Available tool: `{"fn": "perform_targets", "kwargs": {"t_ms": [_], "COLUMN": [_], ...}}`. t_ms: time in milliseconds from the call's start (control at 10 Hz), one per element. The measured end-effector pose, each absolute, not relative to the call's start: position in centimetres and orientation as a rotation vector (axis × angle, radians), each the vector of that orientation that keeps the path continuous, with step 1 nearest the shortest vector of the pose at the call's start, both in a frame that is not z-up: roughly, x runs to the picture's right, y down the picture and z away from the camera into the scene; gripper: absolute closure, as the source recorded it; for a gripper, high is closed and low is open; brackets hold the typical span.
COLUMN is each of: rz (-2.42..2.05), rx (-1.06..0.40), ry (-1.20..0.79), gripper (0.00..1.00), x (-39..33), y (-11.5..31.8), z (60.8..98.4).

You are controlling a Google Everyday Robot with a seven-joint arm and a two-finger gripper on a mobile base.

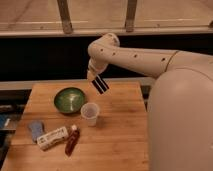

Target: Place the eraser in the ceramic cup

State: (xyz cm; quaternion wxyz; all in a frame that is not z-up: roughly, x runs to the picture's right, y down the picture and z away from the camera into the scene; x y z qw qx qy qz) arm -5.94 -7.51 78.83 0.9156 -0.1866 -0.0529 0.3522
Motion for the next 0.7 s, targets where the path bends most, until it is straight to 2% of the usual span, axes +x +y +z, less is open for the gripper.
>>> {"fn": "perform_targets", "kwargs": {"t_ms": [700], "rz": [0.722], "rx": [-0.405], "ry": [-0.109], "gripper": [1.00], "x": [-6.27], "y": [-6.84], "z": [78.96]}}
